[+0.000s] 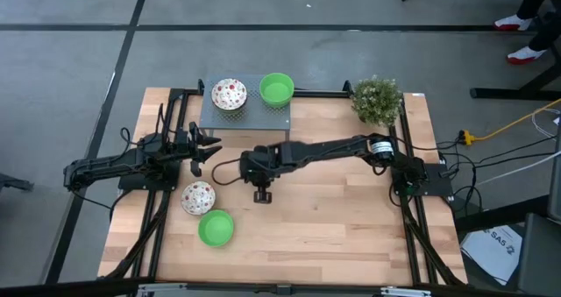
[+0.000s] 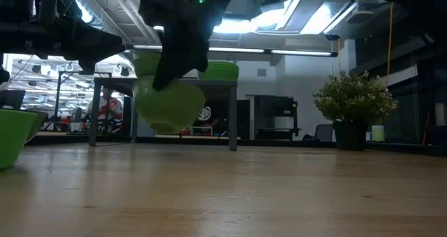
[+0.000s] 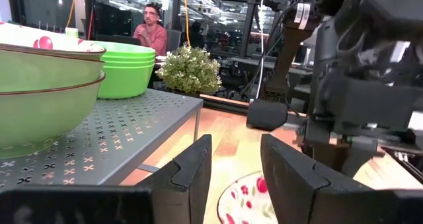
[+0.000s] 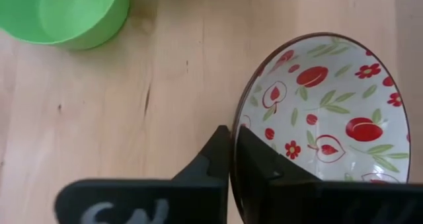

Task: Pick & Place Mini bowls
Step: Stack the white bowl on top of the white bowl on the shelf

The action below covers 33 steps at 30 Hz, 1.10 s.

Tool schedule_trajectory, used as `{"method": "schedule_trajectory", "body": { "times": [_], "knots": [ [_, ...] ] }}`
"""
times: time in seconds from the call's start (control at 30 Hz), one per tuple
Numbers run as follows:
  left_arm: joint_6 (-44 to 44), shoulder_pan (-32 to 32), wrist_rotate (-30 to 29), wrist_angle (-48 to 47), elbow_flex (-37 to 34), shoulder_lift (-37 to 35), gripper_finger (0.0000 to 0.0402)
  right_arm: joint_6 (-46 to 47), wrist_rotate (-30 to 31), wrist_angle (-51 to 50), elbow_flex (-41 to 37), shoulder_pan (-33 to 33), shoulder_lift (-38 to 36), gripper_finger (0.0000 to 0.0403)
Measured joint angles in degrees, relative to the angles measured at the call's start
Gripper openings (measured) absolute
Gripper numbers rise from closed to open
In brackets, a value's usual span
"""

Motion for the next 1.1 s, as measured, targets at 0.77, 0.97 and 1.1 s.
{"method": "schedule_trajectory", "body": {
  "times": [0.77, 0.97, 1.1],
  "knots": [
    [0.01, -0.02, 0.0, 0.0, 0.0, 0.0, 0.0125, -5.9, 2.51, -5.56, 15.24, -1.67, -0.44, 0.0012],
    [0.01, 0.0, -0.09, 0.13, 0.0, -0.02, 0.0125, -10.06, 2.41, -1.06, 15.24, -3.03, -1.57, 0.0012],
    [0.0, 0.0, -0.13, 0.26, 0.0, -0.07, 0.0125, -11.66, 1.06, 1.08, 15.22, -3.94, -2.14, 0.0012]
  ]
}}
